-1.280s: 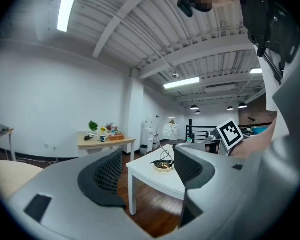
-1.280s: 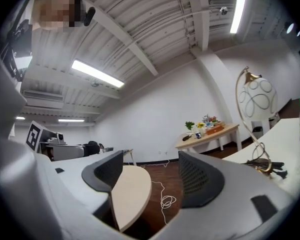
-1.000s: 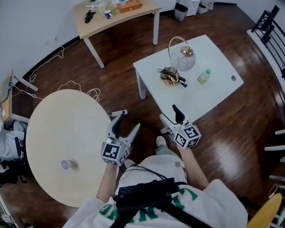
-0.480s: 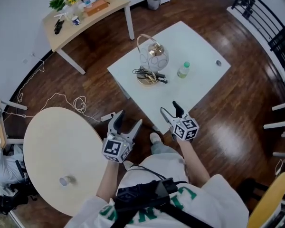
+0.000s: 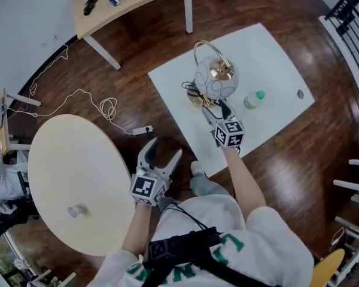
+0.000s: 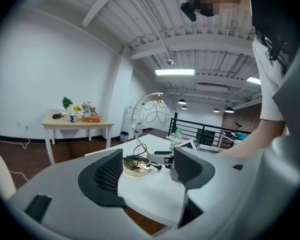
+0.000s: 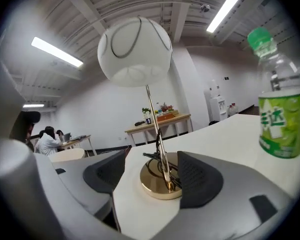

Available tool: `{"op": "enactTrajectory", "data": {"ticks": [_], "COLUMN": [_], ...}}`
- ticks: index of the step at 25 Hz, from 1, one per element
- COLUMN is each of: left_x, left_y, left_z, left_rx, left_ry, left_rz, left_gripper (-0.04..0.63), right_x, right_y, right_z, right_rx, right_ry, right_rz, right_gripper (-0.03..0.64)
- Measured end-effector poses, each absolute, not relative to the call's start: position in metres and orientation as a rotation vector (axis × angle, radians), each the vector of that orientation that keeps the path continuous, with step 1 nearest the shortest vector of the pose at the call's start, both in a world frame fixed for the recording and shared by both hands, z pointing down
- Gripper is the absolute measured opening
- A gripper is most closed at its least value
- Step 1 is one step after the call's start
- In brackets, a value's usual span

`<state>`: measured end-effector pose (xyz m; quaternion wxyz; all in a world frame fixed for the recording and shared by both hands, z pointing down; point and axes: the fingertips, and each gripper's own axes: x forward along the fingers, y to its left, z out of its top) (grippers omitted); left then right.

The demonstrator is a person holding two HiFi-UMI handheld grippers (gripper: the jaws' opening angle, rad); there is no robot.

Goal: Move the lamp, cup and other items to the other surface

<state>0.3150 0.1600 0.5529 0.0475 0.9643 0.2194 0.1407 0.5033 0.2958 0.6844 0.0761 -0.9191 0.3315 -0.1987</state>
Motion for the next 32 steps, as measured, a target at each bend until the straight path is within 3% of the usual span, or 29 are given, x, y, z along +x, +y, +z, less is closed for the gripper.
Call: {"op": "enactTrajectory", "data": {"ticks": [13,16,19,32], "left_x": [0.298,0.293,0.294,0.265], "left_y": [0.157,0.165,0.174,0.166], "left_z": [0.599,0.601,0.595,0.583], "left_rx": [2.893,2.877,2.853,2.887], "left_ry": [0.541,0.549,0.556,0.536], "left_rz": [0.573,0.584,0.580,0.510], "left_gripper": [0.318,0.318,0.318,0.318], "right_x": [0.586,0.579,0.582,0.549], "right_y": [0.266,0.256,0.258,0.250], "right_z": [0.752,0.748,0.749,0.725], "right_rx": [-2.956,-2.926,-2.908,-2.989], "right_ry": [1.039,1.155,1.141,1.226], "right_rz": [-0.762,-0.772,-0.833,-0.953], "right_gripper": [0.314,0.110,0.038,0.037]}}
